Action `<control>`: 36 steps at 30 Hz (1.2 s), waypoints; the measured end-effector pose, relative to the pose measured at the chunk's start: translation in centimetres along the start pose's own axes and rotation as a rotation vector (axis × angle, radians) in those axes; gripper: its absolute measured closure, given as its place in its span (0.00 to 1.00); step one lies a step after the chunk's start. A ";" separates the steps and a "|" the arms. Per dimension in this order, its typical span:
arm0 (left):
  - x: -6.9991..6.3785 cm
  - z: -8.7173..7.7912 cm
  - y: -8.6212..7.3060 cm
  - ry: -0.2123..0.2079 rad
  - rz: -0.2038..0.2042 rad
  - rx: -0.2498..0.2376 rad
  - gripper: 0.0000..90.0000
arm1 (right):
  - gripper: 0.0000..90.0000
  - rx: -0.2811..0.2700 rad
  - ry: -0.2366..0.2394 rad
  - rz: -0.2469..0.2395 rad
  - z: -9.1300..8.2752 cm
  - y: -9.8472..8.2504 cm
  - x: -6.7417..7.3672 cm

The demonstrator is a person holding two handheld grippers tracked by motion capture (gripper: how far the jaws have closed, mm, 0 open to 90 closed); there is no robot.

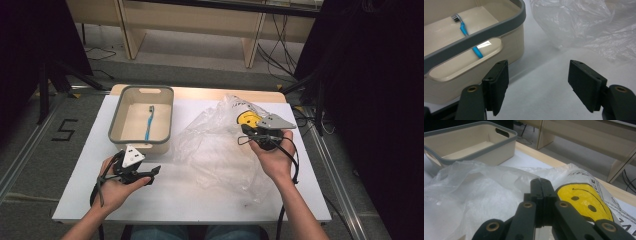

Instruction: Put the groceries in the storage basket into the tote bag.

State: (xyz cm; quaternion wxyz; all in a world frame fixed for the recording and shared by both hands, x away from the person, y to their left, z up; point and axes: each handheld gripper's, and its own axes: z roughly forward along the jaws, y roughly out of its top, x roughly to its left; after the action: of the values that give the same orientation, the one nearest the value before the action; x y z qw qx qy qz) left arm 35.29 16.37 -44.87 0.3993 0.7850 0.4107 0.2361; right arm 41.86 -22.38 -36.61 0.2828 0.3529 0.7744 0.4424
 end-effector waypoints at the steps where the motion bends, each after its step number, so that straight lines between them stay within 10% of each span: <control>1: 0.0 0.0 0.0 0.000 0.001 -0.001 0.36 | 1.00 0.002 0.000 -0.001 0.0 0.0 0.0; 36: 3.7 -1.5 2.8 0.063 -0.069 -0.035 0.36 | 1.00 -0.001 0.021 0.017 0.0 0.0 -0.2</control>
State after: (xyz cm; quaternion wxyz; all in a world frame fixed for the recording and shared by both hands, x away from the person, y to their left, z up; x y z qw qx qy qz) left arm 37.57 19.15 -41.54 0.4078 0.7555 0.4455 0.2540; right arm 41.96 -22.57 -36.59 0.2710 0.3545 0.7742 0.4489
